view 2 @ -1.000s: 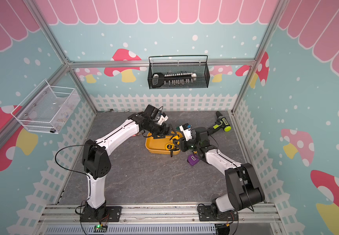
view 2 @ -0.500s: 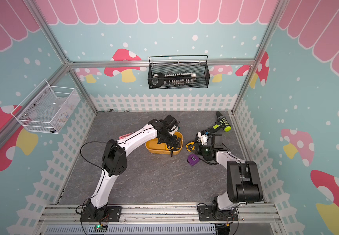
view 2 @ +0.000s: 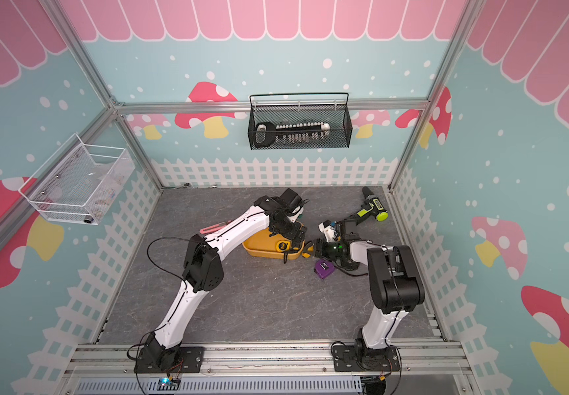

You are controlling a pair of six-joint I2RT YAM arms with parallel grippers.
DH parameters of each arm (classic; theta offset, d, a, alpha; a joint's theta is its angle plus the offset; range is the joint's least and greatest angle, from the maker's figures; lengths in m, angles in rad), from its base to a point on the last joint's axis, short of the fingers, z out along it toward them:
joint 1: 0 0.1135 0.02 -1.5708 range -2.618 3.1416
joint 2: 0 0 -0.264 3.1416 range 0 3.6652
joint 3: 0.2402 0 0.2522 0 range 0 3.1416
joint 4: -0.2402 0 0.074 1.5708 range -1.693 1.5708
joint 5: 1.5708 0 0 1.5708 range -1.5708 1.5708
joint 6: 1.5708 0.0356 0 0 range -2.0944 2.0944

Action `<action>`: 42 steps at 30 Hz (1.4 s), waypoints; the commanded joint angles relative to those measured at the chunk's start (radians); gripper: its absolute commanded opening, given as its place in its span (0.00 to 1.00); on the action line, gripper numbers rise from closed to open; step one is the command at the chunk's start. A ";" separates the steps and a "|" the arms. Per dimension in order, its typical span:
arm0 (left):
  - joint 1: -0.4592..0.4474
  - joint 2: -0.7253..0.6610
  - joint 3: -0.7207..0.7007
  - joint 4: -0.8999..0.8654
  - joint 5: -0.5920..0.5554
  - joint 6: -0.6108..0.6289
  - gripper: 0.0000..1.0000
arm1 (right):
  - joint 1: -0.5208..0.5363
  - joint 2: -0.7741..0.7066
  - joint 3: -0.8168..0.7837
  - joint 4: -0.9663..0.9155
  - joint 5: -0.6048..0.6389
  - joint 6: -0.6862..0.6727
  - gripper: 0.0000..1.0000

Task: Take the tape measure out of the storage box
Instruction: Place the tape measure at the center of the board, then pick up the tape measure from the storage box.

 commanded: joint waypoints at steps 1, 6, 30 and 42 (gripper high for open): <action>-0.008 0.034 0.029 -0.044 -0.022 0.025 0.97 | -0.005 -0.063 0.030 -0.127 0.104 -0.053 0.72; -0.009 0.042 0.022 -0.049 -0.030 0.037 0.95 | -0.040 -0.162 0.039 -0.197 0.154 -0.088 0.75; 0.010 0.114 0.069 -0.045 -0.072 0.018 0.43 | -0.066 -0.217 0.020 -0.220 0.135 -0.106 0.74; 0.096 -0.103 -0.101 0.047 0.107 -0.047 0.29 | -0.031 -0.253 -0.019 -0.078 -0.009 -0.143 0.77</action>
